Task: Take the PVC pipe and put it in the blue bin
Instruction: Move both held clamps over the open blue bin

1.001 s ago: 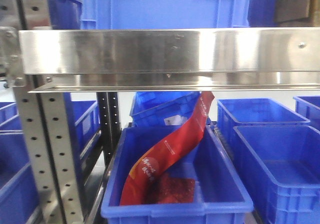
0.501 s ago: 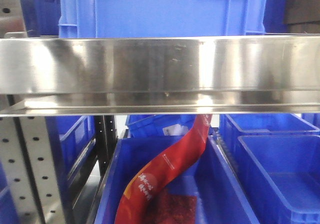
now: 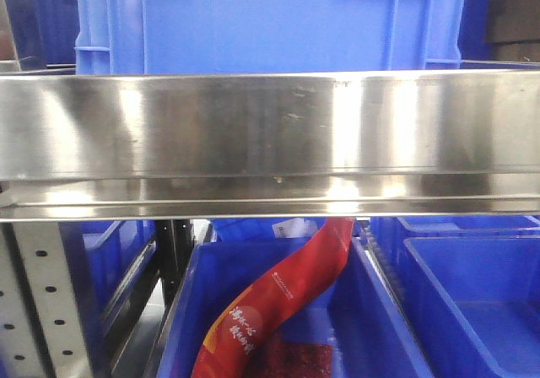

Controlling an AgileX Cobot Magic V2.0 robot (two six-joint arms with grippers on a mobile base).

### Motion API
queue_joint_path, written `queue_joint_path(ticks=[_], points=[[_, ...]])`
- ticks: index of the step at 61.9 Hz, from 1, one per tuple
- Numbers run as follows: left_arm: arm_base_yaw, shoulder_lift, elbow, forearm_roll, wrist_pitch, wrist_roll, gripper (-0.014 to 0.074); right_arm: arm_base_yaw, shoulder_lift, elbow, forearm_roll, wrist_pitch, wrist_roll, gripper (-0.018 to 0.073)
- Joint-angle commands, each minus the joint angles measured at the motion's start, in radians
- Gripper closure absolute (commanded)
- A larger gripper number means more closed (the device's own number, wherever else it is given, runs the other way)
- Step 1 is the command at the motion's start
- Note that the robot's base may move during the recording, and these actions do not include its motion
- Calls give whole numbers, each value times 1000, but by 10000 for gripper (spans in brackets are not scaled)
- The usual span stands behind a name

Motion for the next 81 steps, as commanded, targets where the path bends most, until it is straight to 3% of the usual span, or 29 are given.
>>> queue_joint_path(ticks=[1, 42, 48, 56, 67, 74, 81], points=[[-2, 0, -5, -7, -23, 3, 707, 0, 2, -8, -10, -23, -5, 728], [-2, 0, -5, -7, -26, 3, 707, 0, 2, -8, -10, -41, -5, 728], [-2, 0, -5, -10, -77, 3, 707, 0, 2, -8, -8, -78, -5, 728], [-2, 2, -5, -64, -90, 1, 707, 0, 8, -8, 16, -68, -5, 728], [-2, 39, -48, -169, -51, 9, 707, 3, 63, -46, 160, -75, -24, 728], [-2, 107, -129, -212, 34, 123, 707, 46, 133, -107, 202, -73, -105, 728], [-4, 180, -206, -299, 95, 213, 707, 138, 231, -182, 202, -75, -110, 728]])
